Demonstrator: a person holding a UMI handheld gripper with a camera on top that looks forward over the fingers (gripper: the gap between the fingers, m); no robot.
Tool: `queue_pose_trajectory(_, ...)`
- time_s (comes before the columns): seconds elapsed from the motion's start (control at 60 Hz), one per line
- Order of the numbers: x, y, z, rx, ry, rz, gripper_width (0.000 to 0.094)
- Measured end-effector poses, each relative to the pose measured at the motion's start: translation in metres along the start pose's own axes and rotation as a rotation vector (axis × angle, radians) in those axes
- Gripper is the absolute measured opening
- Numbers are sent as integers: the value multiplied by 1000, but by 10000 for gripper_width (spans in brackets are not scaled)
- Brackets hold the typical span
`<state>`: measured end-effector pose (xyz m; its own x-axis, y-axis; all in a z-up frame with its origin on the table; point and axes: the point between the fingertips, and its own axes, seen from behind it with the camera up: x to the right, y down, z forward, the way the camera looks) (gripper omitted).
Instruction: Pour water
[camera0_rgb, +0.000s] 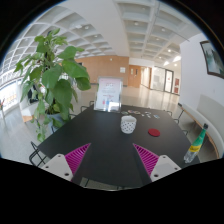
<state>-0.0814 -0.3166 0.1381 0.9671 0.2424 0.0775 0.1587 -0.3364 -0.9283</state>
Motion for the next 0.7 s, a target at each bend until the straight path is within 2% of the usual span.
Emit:
queue_pose_trajectory(0.25, 63, 26, -4, -91, 46, 52, 841)
queue_pose_trajectory(0.583, 200, 72, -6, -238, 154, 177, 847)
queue_pose_trajectory(0.7, 245, 88, -10, -257, 194, 228, 848)
